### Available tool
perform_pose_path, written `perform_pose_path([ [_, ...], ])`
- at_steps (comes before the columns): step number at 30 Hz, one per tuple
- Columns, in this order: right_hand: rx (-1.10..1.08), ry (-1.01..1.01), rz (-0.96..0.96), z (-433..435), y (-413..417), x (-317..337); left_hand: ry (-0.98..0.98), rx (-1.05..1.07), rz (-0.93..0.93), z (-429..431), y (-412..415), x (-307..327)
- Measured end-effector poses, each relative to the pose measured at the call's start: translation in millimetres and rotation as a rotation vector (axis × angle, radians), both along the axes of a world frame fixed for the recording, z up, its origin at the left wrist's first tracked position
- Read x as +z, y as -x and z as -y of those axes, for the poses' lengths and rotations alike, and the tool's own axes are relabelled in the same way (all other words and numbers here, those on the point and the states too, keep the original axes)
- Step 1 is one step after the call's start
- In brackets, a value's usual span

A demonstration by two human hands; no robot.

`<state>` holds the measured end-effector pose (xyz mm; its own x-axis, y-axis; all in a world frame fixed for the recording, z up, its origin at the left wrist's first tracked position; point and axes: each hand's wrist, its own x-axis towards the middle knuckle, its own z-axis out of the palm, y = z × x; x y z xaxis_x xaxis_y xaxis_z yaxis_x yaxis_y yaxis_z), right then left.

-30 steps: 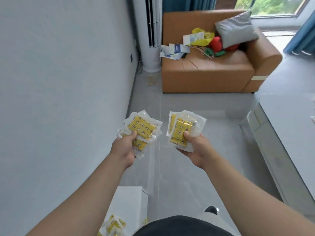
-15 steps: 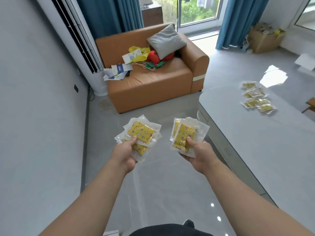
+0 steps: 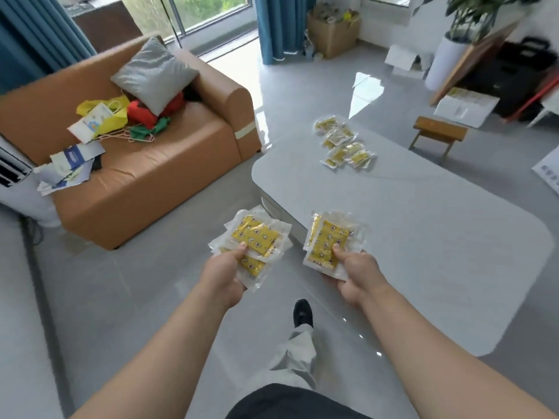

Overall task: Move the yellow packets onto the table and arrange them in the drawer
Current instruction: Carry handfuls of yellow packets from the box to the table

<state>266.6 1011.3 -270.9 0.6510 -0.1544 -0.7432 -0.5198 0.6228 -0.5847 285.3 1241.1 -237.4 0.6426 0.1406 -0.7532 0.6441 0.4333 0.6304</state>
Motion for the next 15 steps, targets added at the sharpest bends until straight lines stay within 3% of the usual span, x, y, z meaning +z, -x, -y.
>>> perform_pose_path([
  [15, -0.298, 0.141, -0.154, 205.6, -179.8, -18.3, 0.006, -0.397, -0.111, 226.6, -278.5, -53.4],
])
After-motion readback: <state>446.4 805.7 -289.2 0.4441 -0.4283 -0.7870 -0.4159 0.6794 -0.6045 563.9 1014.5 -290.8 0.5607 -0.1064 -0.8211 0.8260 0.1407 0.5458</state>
